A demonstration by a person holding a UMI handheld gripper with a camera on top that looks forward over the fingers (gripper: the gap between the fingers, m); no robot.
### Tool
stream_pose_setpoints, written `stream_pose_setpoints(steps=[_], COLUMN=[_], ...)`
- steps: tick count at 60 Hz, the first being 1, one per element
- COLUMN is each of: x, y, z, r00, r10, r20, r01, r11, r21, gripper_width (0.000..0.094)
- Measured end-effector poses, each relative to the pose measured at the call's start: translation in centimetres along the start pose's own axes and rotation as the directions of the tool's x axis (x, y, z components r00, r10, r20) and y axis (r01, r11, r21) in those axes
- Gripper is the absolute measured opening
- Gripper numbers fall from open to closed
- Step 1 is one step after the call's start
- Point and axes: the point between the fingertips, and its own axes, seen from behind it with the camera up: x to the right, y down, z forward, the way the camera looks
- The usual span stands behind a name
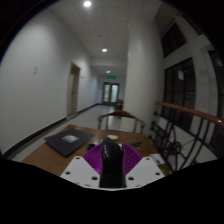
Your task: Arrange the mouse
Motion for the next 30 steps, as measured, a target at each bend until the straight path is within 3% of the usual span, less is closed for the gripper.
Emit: stream_pose_setpoints(steps=[4,10,15,26,30], x=[5.1,9.1,11.8,11.6,11.8], y=[1.3,8.0,13.3,18.2,17.9], z=[-0.2,1.7,2.4,2.7,2.8], r00=[0.997,0.996,0.992,0.993,0.993], r10=[0.027,0.066,0.039,0.050,0.052], r20=[-0.073,-0.068,-0.121,-0.106,-0.108], r01=[-0.029,-0.077,-0.070,-0.085,-0.085], r11=[0.999,0.981,0.961,0.931,0.939], r21=[-0.022,-0.180,-0.268,-0.355,-0.333], gripper_width=[0.0244,0.0245,0.0244,0.0251,0.0248])
